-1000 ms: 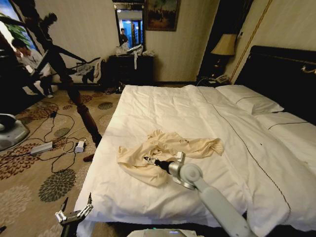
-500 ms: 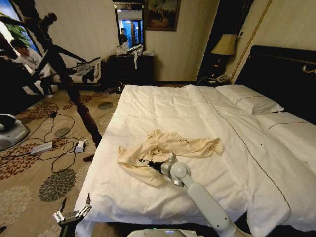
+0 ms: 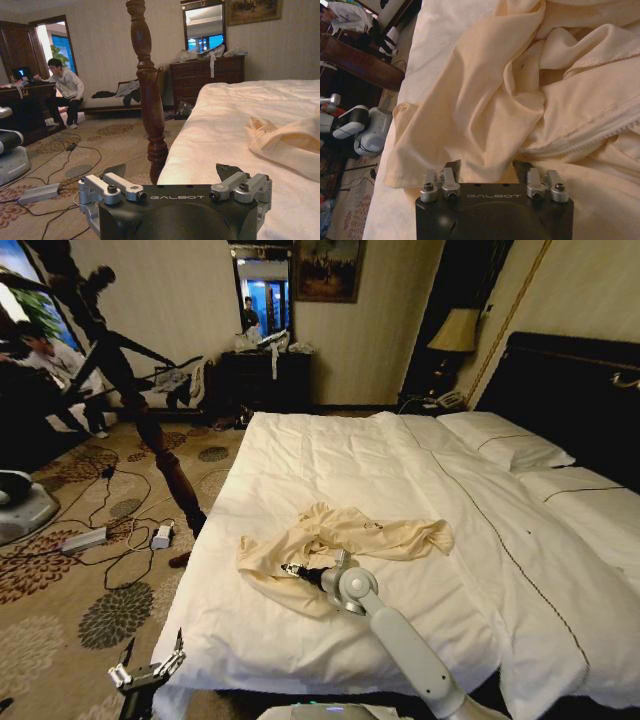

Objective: Pick up the clothes from the bed and hang them on the clothes hanger.

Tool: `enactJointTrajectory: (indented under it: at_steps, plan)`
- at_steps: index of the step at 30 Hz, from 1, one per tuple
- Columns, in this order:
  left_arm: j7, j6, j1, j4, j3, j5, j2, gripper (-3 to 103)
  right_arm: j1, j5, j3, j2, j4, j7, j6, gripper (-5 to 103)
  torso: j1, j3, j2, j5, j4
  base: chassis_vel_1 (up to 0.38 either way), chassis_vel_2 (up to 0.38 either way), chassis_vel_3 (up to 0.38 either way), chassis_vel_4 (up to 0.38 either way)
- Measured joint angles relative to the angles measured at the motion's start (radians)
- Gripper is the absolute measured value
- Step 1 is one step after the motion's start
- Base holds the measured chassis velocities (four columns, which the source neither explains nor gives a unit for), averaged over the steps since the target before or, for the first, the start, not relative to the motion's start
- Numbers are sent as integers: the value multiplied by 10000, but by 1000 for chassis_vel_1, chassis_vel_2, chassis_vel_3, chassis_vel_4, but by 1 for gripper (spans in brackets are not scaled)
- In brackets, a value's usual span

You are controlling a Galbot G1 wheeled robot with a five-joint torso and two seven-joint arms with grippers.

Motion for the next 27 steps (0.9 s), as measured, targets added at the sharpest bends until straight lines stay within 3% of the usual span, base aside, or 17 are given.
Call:
enactJointTrajectory:
  at_steps: [4, 7, 10, 14, 27]
  plan:
    - [0, 2, -43, 68, 21, 1, -5, 100, -75, -48, -20, -61, 58, 0, 6, 47, 0, 0, 0, 0, 0, 0, 0, 0, 0]
    - [0, 1, -47, 110, 26, 2, -8, 100, -101, -158, -59, -127, 71, -38, -29, 31, 0, 0, 0, 0, 0, 0, 0, 0, 0]
    - [0, -15, -18, 110, 36, -2, -11, 100, -100, -271, -94, -161, 71, -95, -113, 25, 0, 0, 0, 0, 0, 0, 0, 0, 0]
    - [0, -62, -41, 164, 39, -88, 15, 100, -33, -287, -169, -201, 110, -51, -129, 4, 0, 0, 0, 0, 1, 0, 0, 0, 0]
    - [0, -83, -98, 248, 139, -120, 49, 100, 301, -78, -462, -601, 536, 192, -145, 0, 0, 0, 0, 1, -1, 0, 0, 0, 0]
